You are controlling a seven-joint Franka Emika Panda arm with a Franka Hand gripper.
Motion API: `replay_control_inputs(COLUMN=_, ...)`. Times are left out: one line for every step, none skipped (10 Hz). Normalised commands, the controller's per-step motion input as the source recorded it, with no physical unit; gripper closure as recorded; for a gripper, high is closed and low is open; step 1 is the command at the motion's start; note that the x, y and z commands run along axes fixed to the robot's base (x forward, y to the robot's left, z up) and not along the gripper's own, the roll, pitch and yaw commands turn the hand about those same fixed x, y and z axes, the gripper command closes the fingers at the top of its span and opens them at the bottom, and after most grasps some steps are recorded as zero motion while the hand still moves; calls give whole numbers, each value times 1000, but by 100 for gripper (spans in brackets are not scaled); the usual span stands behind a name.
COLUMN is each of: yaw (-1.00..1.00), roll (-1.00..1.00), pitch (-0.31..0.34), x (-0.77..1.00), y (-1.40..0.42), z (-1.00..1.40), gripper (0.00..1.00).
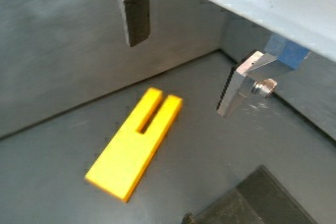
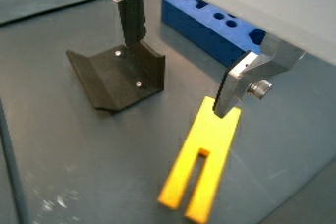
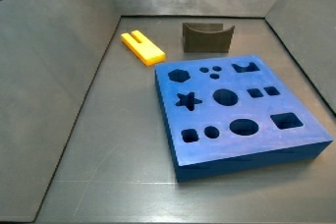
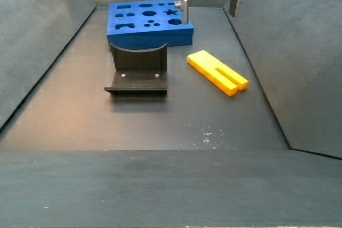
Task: Pick up the double-square object. Move up. Place the double-square object on the fixture. Regrasp the double-square object. Move to above the board. Insert the double-square object.
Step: Pick up the double-square object.
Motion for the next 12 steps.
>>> replay_control_inputs(yaw=689, roll=19, pitch=0, x=-91, y=-503, z=-389, gripper=0)
replay_control_inputs(yaw=617, roll=16, pitch=0, x=-40, y=-563, z=-486, gripper=0)
replay_control_inputs(yaw=580, roll=6, pitch=-10, x=0, y=-574, z=-571, gripper=0)
replay_control_inputs(yaw=426, roll=-1, pitch=-150, x=-100, y=-429, z=-769, gripper=0)
replay_control_inputs(yaw=286, roll=-10, pitch=-150, x=0, y=-317, z=-769, gripper=0)
replay_control_inputs(yaw=186, roll=0, pitch=-154, x=0, y=-231, z=-806, gripper=0)
replay_control_inputs(yaw=157, roll=17, pitch=-150, x=0, y=-217, z=-886, gripper=0)
replay_control_inputs(yaw=123, roll=34, pitch=-137, x=20, y=-186, z=-963, gripper=0)
replay_control_inputs(yaw=100, roll=47, pitch=-110, x=11, y=-149, z=-1000, gripper=0)
replay_control_inputs(yaw=103, roll=44, pitch=-90, x=0, y=-60, z=-1000, gripper=0)
replay_control_inputs(yaw=83, roll=44, pitch=-66, x=0, y=0, z=-1000, gripper=0)
replay_control_inputs(yaw=77, roll=51, pitch=-51, x=0, y=-6, z=-1000, gripper=0)
